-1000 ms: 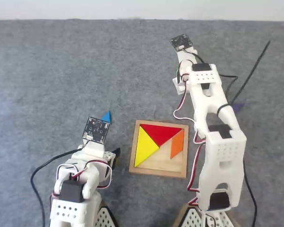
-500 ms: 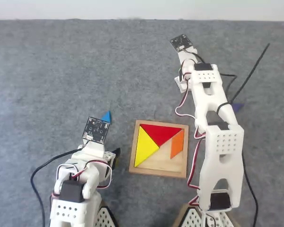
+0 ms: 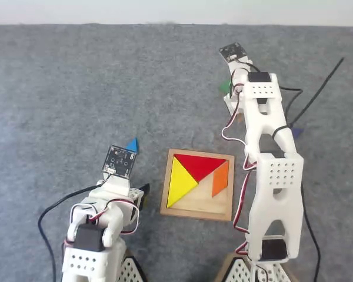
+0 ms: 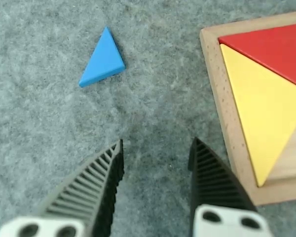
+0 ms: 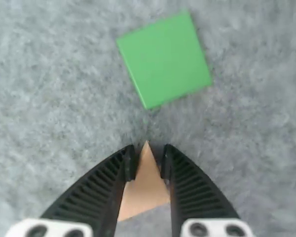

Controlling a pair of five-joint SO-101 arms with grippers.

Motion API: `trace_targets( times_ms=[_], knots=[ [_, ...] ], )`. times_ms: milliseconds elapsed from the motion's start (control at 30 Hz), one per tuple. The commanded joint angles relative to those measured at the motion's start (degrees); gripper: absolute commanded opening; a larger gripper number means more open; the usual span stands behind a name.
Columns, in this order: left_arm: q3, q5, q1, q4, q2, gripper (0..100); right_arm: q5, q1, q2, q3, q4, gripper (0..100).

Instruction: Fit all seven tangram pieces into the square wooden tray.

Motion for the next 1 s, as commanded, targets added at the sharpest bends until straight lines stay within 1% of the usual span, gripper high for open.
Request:
trace_targets(
  times_ms=[0,133,200,333,500,533,633,767,967],
  knots=[
    [-0.4,-0.1,0.3,-0.3,-0.4,21,-2.3,0.7,-4.3,-0.5,3.3,8.0],
    [-0.4,-0.1,0.3,-0.3,-0.4,21,-2.9,-0.3,-9.9,-0.5,9.5,8.5],
    [-0.4,-0.1,0.3,-0.3,-0.4,21,-5.5,-0.2,-12.2,-0.5,11.6,8.5],
    [-0.4,-0.1,0.3,-0.3,-0.4,21,-8.2,0.7,-14.6,-0.5,14.2,8.5],
    [-0.4,-0.1,0.3,-0.3,-0.4,21,-8.6,0.7,-14.5,-0.4,16.4,8.5],
    [-0.4,-0.1,0.3,-0.3,-0.4,21,-9.1,0.7,-14.5,0.4,15.4,8.5],
    [-0.4,-0.1,0.3,-0.3,-0.4,21,-13.5,1.3,-15.4,5.5,8.0,10.6],
    [-0.4,-0.1,0.3,-0.3,-0.4,21,-19.2,1.3,-18.1,16.4,-1.1,21.7],
    [-0.4,-0.1,0.3,-0.3,-0.4,21,-20.3,1.2,-29.0,33.3,-12.5,22.3]
  ],
)
